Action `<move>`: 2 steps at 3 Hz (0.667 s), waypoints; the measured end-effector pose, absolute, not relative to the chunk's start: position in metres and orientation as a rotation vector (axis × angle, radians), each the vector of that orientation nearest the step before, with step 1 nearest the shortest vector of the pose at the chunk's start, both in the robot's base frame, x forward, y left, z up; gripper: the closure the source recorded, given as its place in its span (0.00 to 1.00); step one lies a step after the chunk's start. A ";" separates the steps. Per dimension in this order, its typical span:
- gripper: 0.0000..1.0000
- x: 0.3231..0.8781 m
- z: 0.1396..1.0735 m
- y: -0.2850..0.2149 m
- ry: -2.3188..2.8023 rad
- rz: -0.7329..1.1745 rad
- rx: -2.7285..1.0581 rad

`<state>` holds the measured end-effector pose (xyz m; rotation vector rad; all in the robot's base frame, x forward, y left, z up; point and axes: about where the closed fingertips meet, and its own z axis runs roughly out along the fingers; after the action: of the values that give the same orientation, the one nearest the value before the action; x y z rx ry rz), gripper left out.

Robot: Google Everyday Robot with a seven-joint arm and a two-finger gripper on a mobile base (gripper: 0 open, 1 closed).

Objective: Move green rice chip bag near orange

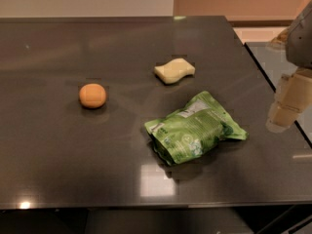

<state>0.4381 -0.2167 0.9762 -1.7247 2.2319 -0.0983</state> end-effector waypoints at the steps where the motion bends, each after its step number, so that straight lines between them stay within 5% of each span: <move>1: 0.00 0.457 0.967 -0.204 2.209 -0.052 -1.737; 2: 0.00 0.463 0.964 -0.200 2.202 -0.035 -1.742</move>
Offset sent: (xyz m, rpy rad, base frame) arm 0.0426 0.1102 -0.1070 0.2061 0.0993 0.3462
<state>0.4633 -0.2002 0.9635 -1.7422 2.2019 -0.0352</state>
